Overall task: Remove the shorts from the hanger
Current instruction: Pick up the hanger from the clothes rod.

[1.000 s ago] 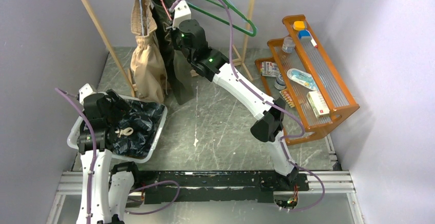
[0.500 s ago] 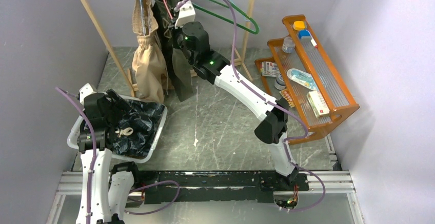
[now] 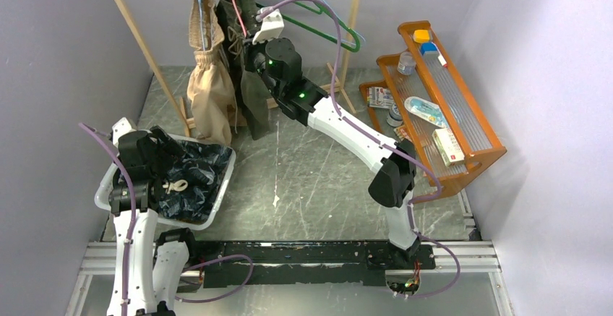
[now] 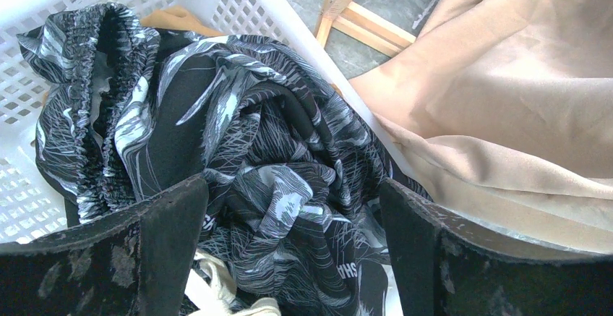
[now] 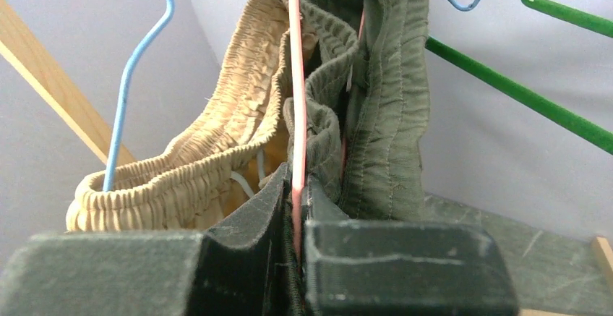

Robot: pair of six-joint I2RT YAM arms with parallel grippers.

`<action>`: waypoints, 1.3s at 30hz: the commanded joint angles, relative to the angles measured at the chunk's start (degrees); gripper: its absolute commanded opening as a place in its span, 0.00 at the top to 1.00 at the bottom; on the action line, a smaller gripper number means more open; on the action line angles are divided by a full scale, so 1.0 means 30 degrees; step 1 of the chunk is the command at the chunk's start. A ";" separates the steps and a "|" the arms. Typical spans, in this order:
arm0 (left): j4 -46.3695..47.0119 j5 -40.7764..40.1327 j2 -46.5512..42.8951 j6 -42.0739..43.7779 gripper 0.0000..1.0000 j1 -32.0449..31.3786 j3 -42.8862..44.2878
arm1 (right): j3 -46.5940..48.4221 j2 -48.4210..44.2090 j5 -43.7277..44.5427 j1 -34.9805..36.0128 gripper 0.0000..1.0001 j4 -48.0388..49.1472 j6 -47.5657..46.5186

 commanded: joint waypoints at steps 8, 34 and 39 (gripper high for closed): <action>0.0099 0.0176 -0.0109 0.0212 0.08 0.0187 0.0179 | -0.1980 -0.1579 -0.1376 -0.0023 1.00 0.6162 0.1012; -0.0471 -0.0698 -0.1707 -0.0382 0.06 0.0188 0.0605 | -1.2315 -1.1966 -0.4252 -0.0024 1.00 -0.0604 0.1116; -0.1767 -0.0183 -0.1855 -0.0957 0.06 0.0158 0.1283 | -1.9594 -1.6797 -0.2505 0.0020 1.00 0.0447 0.2206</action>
